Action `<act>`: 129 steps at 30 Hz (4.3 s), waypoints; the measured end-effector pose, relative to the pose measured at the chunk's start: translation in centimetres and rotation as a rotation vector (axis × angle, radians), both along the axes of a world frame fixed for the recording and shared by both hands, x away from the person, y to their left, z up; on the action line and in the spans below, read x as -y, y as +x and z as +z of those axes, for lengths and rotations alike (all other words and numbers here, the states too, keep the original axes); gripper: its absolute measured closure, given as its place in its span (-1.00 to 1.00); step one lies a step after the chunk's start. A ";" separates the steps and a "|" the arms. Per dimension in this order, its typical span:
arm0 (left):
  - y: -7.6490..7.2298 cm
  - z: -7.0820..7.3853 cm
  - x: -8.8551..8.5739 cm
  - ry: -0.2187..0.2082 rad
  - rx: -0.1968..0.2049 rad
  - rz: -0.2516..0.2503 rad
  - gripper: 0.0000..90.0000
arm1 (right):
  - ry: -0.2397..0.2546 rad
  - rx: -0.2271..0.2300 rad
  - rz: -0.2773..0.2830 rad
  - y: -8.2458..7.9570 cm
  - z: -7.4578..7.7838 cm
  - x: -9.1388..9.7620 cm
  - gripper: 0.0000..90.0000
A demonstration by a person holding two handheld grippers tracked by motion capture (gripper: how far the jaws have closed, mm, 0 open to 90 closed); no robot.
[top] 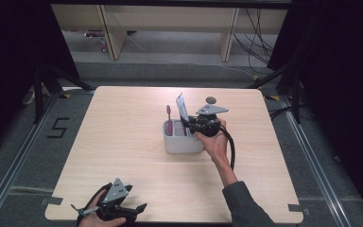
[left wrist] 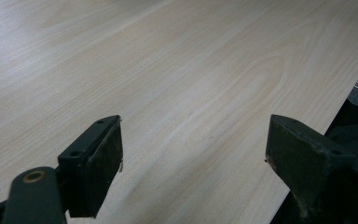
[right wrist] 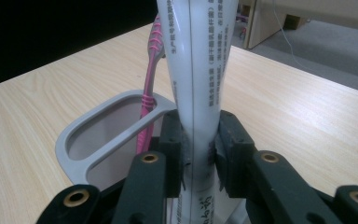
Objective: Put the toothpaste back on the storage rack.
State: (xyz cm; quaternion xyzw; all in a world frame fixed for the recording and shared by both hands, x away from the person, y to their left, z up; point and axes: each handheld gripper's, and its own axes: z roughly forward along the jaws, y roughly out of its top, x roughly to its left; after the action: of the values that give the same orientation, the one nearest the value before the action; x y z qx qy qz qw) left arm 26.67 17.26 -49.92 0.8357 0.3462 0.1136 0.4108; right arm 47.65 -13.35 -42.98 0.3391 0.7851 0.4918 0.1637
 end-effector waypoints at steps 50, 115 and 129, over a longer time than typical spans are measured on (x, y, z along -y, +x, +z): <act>0.0 0.0 -0.1 0.020 0.017 0.009 -0.59 | 0.101 0.023 -0.057 -4.1 2.0 4.9 0.10; 0.1 0.0 -0.2 0.043 0.024 0.011 -0.59 | 0.043 -0.082 -0.085 -11.4 -1.0 10.8 -0.53; 0.0 0.0 -0.2 0.029 0.022 0.011 -0.59 | 0.022 -0.104 -0.063 -12.6 -2.5 10.7 -0.53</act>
State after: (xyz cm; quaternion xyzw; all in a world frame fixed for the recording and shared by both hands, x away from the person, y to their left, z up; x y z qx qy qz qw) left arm 26.71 17.43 -49.94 0.8384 0.3445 0.1301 0.4018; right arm 35.05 -24.07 -45.50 0.3904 0.7760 0.4767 0.1346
